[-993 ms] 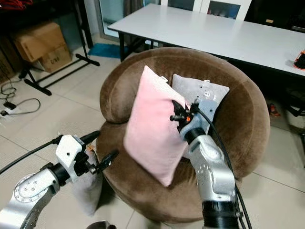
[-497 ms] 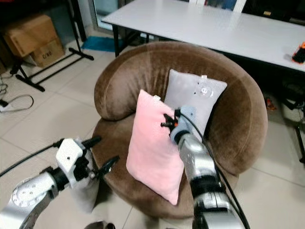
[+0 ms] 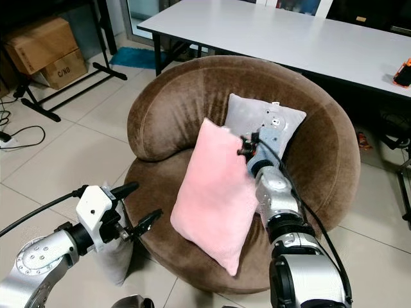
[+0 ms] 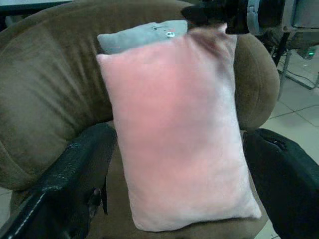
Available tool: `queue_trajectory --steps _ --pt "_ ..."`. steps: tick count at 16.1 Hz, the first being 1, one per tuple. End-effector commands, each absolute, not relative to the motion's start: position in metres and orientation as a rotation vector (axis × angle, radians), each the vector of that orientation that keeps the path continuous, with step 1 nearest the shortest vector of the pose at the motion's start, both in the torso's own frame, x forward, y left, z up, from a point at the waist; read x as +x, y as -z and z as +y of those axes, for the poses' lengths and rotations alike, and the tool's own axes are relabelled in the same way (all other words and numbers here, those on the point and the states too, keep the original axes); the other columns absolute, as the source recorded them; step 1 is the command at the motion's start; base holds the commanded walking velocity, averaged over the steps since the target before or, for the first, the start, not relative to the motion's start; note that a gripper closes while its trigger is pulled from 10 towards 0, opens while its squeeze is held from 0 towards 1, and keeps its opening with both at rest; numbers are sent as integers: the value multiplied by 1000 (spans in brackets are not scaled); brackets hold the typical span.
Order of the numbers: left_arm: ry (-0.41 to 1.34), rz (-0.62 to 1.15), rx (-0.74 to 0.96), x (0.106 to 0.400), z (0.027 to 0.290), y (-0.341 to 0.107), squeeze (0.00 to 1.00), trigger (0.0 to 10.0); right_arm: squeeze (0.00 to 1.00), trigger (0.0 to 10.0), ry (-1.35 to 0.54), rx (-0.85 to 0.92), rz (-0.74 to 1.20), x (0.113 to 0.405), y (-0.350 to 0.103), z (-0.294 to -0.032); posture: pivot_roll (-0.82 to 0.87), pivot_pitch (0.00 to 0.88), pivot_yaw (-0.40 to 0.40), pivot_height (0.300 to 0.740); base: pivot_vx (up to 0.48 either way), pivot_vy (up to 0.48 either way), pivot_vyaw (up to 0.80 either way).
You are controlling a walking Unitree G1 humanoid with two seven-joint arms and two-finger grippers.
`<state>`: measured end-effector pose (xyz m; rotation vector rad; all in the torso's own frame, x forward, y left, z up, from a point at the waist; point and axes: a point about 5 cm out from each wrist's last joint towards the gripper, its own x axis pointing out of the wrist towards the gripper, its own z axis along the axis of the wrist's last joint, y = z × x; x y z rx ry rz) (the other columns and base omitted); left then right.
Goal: Move the pillow to the sofa from floor
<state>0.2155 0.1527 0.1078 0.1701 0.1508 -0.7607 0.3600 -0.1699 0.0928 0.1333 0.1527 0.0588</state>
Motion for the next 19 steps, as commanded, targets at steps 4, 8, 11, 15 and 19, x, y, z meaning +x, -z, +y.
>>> queue_trajectory --steps 4,8,11,15,19 --pt "738 145 182 218 150 -109 0 10000 0 10000 104 102 27 349 -104 -208 49 59 -22 740 0 0 0" --pt "523 104 171 221 156 -110 0 10000 0 10000 -111 109 -4 304 -103 -191 32 71 -16 740 0 0 0" --pt "379 105 184 210 166 -106 0 10000 0 10000 -210 136 79 244 -92 -164 21 85 -38 740 0 81 0" --pt "281 83 181 205 171 -107 0 10000 0 10000 -151 187 163 229 -79 -158 28 92 -56 740 0 292 0" --pt "240 70 190 203 172 -109 0 10000 0 10000 -161 179 200 227 -84 -155 40 95 -66 740 0 315 0"
